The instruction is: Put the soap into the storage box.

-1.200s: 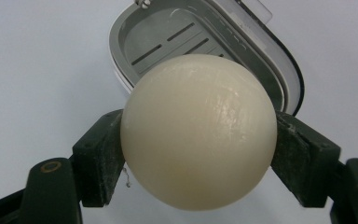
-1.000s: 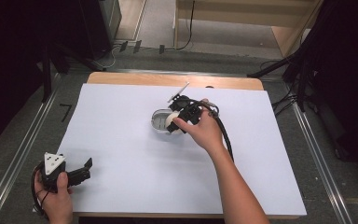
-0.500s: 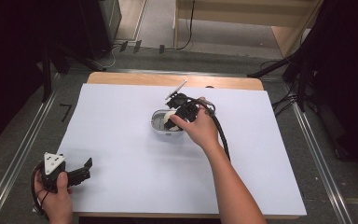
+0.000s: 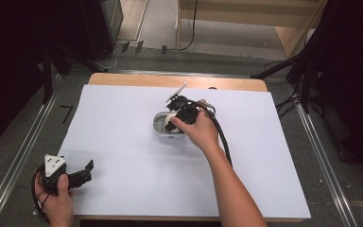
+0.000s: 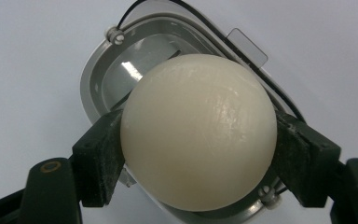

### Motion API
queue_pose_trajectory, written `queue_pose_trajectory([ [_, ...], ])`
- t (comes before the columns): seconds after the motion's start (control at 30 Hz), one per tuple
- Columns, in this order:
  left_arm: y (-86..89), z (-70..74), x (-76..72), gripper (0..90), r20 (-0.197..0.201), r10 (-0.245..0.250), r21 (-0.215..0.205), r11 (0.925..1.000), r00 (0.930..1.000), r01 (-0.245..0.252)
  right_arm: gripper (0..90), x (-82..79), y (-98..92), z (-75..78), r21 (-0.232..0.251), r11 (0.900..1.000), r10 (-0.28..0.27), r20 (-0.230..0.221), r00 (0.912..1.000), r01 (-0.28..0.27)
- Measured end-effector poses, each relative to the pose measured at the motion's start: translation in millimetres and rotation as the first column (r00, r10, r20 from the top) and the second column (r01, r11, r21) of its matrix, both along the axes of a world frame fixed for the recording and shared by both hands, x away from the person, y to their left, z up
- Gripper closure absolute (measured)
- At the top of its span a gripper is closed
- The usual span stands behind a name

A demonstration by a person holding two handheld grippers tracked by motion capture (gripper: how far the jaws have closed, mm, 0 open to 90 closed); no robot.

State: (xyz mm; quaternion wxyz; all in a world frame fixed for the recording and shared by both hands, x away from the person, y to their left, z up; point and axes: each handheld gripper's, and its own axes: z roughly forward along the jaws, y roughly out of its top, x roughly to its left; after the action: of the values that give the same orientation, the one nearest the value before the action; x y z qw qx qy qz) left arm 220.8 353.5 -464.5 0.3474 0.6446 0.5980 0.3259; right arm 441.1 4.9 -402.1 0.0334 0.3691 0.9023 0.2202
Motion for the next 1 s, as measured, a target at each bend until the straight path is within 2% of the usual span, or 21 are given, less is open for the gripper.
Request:
queue_pose_trajectory([
  [0.23, 0.1, -0.1, 0.1, 0.1, 0.0, 0.001, -0.003, 1.0, 1.0, -0.001, 24.8, -1.4, 2.0, -2.9, -0.016, 1.0, 0.011, 0.008, 0.9999, -0.011],
  [0.37, 0.0, -0.1, 0.1, 0.1, 0.0, 0.001, -0.003, 1.0, 1.0, -0.001, 21.9, -2.3, -0.7, 1.9, 0.02, 1.0, 0.006, 0.019, 0.9998, -0.006],
  [0.6, -0.2, -0.3, 0.4, 0.1, 0.001, 0.0, -0.002, 1.0, 1.0, 0.0, 19.9, -6.7, -5.9, 7.2, 0.01, 1.0, 0.005, 0.03, 0.9995, -0.005],
  [1.0, -0.3, -0.3, 0.6, 0.1, -0.001, 0.002, -0.002, 1.0, 1.0, -0.002, 19.2, -21.1, -32.2, 15.0, 0.03, 0.999, -0.02, 0.058, 0.9981, 0.018],
])
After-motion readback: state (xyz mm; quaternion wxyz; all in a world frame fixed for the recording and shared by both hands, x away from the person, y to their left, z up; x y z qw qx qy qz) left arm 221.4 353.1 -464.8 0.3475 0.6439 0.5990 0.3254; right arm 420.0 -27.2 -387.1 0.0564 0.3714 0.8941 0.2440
